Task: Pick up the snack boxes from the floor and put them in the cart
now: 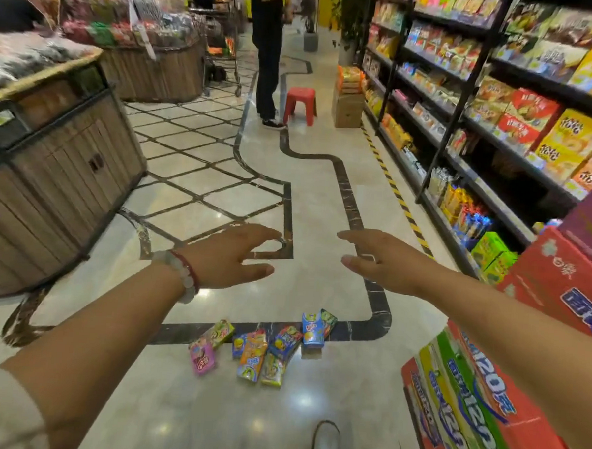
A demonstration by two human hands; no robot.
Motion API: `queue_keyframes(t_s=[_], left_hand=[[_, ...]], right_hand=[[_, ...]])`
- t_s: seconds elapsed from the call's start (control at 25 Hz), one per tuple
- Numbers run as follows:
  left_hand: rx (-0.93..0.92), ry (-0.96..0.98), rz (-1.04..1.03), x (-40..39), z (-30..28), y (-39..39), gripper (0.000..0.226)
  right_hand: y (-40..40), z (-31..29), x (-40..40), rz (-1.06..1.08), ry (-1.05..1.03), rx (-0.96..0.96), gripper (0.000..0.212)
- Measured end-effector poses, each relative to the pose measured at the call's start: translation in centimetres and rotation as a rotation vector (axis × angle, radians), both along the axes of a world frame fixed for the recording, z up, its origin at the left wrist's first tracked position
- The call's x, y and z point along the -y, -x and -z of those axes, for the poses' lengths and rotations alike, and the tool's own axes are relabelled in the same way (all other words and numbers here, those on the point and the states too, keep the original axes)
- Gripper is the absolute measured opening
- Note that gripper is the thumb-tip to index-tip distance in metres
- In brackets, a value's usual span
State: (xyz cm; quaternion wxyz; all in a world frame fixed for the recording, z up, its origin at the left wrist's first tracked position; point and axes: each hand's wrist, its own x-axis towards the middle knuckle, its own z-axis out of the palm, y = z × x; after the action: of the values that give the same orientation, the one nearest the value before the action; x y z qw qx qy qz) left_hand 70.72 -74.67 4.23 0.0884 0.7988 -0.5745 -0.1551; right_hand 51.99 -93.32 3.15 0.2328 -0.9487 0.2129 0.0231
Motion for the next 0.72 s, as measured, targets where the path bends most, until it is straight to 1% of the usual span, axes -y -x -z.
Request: queue_keyframes(t_s=[0.24,0.32,0.44,0.52,0.72], left_hand=[[0.037,-0.087,-0.035,9.0,8.6,-6.8,0.067],[0.016,-0.063,-0.046,11.6,12.1,-8.9,0.067],[-0.059,-0.087,-0.094,14.3,17.8,-11.6,0.067],[-0.111,-0.109,-0.115,15.5,22.3,-13.5,0.066],[-0.199,-0.165,-0.128,17.5,36.0,-16.6,0.066]], right_hand=[[-8.6,9.9,10.7,-0.085,-0.025,-0.116,0.058],[-10.8,13.8,13.2,-0.080,-0.055,-0.160,0.057],[-13.5,19.8,15.6,-0.057,-0.099,-0.212,0.056],[-15.0,24.0,16.6,-0.026,-0.126,-0.225,0.056],[-17.4,37.2,17.6,0.069,-0.207,-0.224,0.053]])
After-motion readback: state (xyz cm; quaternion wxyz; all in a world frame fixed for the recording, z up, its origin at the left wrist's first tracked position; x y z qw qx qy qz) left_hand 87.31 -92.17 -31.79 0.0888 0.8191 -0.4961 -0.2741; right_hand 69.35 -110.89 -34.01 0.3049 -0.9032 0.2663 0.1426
